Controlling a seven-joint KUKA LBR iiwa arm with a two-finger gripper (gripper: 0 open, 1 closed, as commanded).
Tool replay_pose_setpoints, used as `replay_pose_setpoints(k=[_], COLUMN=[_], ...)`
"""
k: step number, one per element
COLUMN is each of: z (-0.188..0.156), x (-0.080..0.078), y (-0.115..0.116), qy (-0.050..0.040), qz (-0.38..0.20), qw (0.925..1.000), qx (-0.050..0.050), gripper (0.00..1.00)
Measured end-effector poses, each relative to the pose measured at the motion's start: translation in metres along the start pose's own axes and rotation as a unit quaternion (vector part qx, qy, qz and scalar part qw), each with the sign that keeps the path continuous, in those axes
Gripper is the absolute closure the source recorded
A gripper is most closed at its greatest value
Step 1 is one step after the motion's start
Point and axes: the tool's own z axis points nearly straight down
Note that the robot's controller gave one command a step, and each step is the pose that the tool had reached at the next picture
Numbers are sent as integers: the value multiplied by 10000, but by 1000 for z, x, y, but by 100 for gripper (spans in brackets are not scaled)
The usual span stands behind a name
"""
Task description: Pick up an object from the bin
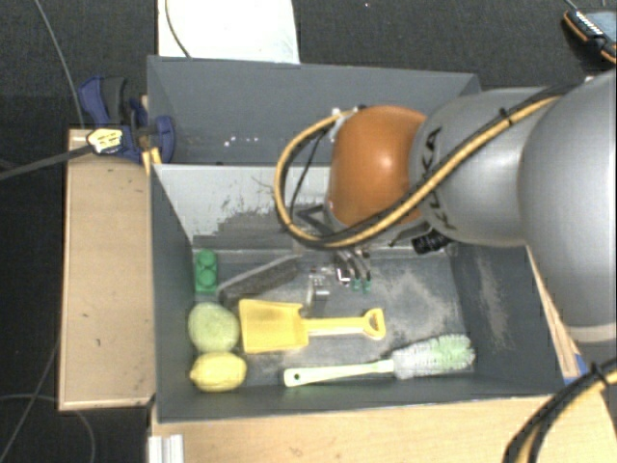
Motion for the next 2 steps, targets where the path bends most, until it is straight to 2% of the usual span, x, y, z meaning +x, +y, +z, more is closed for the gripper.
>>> replay_pose_setpoints(k=[1, 2], z=[0, 53], x=[0, 64], y=[0, 14], qy=[1, 13], qz=[1, -679], qw=[10000, 9977], qx=[0, -3], gripper=[0, 0])
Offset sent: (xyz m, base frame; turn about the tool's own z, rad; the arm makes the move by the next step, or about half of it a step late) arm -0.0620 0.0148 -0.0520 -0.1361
